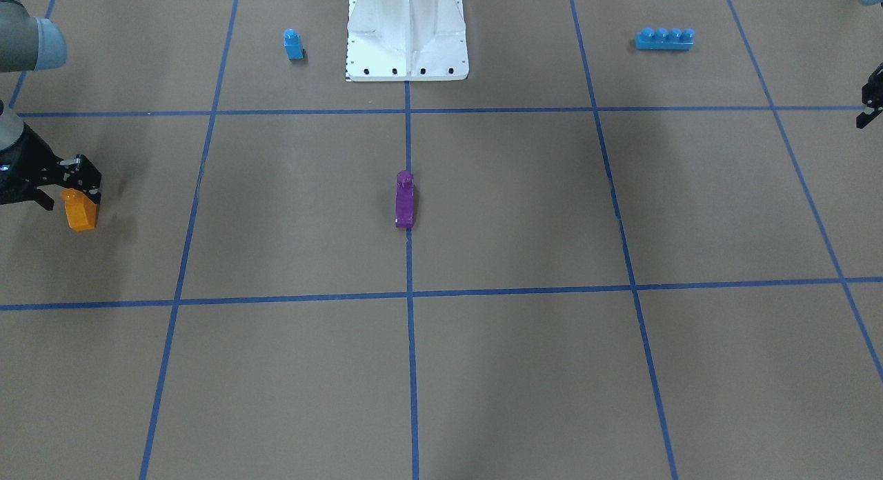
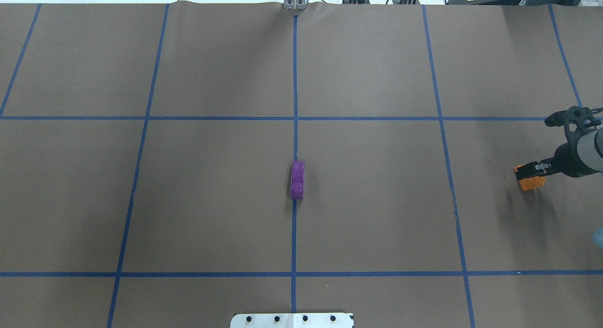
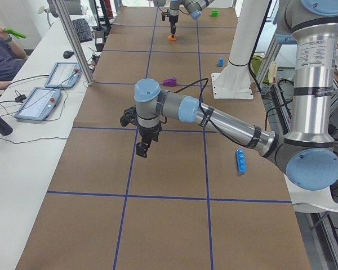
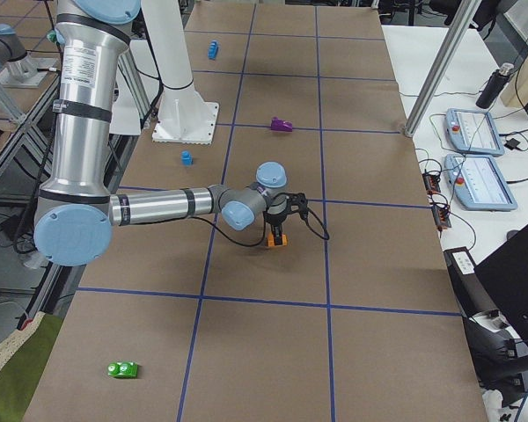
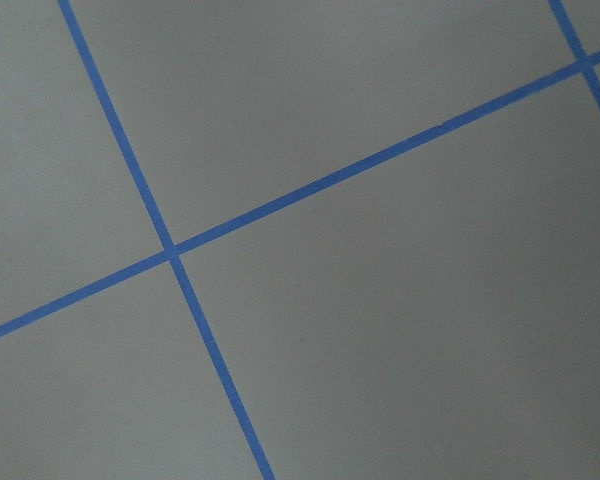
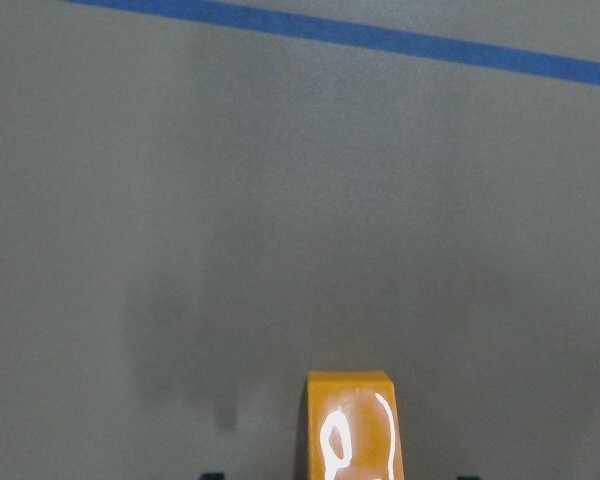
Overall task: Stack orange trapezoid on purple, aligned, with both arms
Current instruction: 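Lower the right gripper onto the orange trapezoid block and close it, then lift the orange block with the right gripper and carry it over the purple block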
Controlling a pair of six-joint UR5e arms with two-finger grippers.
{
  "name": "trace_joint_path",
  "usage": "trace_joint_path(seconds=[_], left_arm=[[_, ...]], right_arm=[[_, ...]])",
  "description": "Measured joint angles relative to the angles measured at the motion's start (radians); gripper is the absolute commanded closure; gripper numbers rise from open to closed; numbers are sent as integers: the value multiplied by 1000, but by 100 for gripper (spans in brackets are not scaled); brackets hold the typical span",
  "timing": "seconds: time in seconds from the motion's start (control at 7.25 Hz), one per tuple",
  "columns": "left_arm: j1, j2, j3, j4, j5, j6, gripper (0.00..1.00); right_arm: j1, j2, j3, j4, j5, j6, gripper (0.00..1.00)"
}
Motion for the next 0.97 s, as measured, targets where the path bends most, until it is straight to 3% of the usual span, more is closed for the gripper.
trace_joint_path(seconds=[0.55, 0.69, 0.83, 0.97], left_arm=[[0, 0, -6, 0, -1, -3, 0], [0, -1, -9, 0, -1, -3, 0], [0, 0, -12, 0, -1, -3, 0], [0, 0, -12, 0, -1, -2, 0]], right_arm=[[-4, 1, -24, -1, -2, -8, 47], [-5, 1, -28, -1, -3, -9, 58], [-5, 1, -29, 0, -3, -9, 100], [-6, 2, -29, -1, -3, -10, 100]])
